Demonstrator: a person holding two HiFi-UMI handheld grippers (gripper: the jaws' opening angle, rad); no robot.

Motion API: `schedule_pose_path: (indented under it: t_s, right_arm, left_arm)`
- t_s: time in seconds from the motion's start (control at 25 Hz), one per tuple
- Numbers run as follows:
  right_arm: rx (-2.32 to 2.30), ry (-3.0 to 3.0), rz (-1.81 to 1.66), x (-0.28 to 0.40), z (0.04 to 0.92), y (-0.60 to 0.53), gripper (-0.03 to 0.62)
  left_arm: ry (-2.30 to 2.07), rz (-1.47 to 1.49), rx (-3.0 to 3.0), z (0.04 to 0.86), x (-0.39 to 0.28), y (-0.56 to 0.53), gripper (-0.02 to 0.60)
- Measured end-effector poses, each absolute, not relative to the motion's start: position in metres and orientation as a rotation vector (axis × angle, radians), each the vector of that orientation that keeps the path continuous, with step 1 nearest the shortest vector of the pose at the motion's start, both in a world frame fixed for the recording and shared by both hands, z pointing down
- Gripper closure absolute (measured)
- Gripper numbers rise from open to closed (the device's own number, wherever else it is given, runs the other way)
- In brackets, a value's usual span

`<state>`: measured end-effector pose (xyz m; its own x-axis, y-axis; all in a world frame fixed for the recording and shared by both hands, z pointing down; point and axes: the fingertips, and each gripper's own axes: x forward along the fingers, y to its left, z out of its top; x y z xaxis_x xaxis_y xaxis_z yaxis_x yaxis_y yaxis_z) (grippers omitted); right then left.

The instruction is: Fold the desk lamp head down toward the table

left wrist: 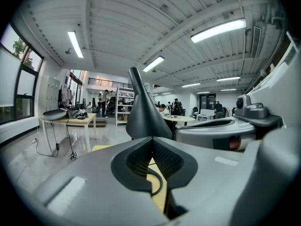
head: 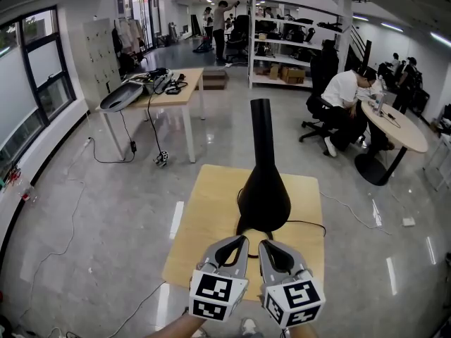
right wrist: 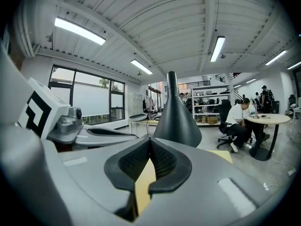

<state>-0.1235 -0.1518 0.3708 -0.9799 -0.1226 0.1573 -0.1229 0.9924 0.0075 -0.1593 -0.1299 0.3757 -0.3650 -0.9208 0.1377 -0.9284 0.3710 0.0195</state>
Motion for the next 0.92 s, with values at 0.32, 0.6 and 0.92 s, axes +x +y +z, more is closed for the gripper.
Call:
schedule_pose_path:
  t_s: [0.32, 0.6, 0.92]
  right_arm:
    - [0.186, -2.977, 0.024, -0.124, 0.375, -0.151, 0.589]
    - [0.185, -2.979, 0.021, -0.125, 0.376, -0.153, 0.589]
    - [0.182, -2.976, 0.012, -0.124, 0.377, -0.151, 0.589]
  left_arm:
    - [-2.488, 0.109, 1.686, 0.383, -0.158, -0.127, 0.568]
    - [-2.481, 0.115, 1.694, 0.386, -0.156, -0.13, 0.566]
    - [-2.479, 0.118, 1.692, 0.387, -0.156, -0.13, 0.566]
